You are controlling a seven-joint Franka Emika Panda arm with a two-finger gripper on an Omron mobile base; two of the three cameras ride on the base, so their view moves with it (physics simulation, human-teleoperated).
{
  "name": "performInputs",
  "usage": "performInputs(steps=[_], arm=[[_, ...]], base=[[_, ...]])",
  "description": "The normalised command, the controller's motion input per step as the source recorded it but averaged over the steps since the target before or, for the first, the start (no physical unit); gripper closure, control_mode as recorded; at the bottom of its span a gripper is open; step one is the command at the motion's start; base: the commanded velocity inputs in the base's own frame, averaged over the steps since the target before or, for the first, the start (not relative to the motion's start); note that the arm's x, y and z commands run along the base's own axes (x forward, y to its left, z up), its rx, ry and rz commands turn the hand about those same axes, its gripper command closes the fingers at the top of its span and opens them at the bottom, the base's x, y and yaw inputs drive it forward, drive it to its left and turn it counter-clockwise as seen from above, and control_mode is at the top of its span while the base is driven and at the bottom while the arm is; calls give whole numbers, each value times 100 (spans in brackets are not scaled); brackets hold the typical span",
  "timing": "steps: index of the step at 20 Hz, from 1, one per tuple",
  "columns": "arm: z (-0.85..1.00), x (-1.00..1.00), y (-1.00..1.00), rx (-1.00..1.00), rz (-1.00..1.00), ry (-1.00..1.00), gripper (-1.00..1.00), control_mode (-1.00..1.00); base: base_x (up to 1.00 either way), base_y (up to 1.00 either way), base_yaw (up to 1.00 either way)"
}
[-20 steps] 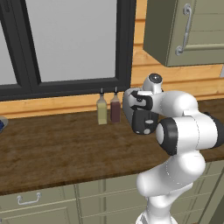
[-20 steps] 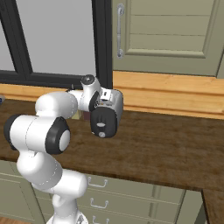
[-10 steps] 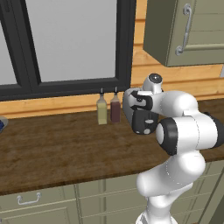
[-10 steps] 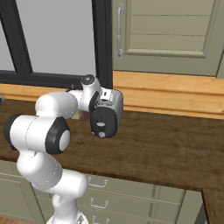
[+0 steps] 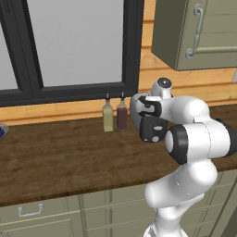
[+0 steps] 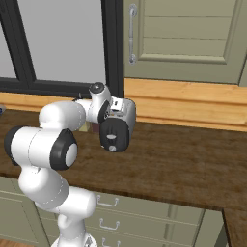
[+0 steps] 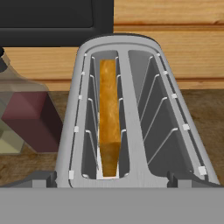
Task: Start the toaster. Once the lever pops up, take the bread to the plate on the dining counter.
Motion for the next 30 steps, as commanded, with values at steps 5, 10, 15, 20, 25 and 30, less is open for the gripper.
performInputs(steps=[5, 10, 15, 20, 25, 30], arm=[[0, 0, 0, 0, 0, 0, -100, -100], [0, 0, 0, 0, 0, 0, -100, -100], [0, 0, 0, 0, 0, 0, -100, -100], [0, 0, 0, 0, 0, 0, -100, -100], [0, 0, 0, 0, 0, 0, -100, -100], [0, 0, 0, 0, 0, 0, -100, -100]], base=[[0, 0, 0], [0, 0, 0], [0, 0, 0], [0, 0, 0], [0, 0, 0], [0, 0, 0]])
